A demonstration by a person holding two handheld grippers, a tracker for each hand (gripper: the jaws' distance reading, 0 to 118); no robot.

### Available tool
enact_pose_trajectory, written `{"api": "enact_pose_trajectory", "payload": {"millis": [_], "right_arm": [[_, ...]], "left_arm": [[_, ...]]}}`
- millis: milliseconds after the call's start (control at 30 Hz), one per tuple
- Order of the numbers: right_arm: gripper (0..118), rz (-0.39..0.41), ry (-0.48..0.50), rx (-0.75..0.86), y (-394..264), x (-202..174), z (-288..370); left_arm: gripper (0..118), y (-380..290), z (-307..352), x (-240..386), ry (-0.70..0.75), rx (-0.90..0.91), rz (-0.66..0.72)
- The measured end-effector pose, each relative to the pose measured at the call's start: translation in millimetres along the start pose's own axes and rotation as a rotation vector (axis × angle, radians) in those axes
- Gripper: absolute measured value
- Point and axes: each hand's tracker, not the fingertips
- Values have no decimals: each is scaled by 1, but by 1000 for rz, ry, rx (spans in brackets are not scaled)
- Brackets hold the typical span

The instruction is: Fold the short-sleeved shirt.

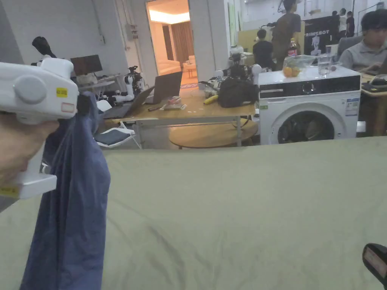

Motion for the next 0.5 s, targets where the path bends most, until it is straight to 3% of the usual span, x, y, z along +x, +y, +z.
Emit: {"api": "enact_pose_trajectory", "payload": {"millis": [100,233,300,433,500], "right_arm": [[0,1,-10,-9,-3,6,9],[0,-24,-11,6,-4,17,29],[0,-40,-10,28,-5,25,39],[0,-50,-2,29,-1,37,57],[0,-49,-70,54,-1,37,65]], "left_arm": [[0,-55,-39,81,-143,-65,-47],[0,-135,-65,208,-449,-125,67],[0,-173,-58,281,-626,-198,95],[0,-239,-18,404,-903,-333,19],[0,-262,11,441,-975,-342,-20]]}}
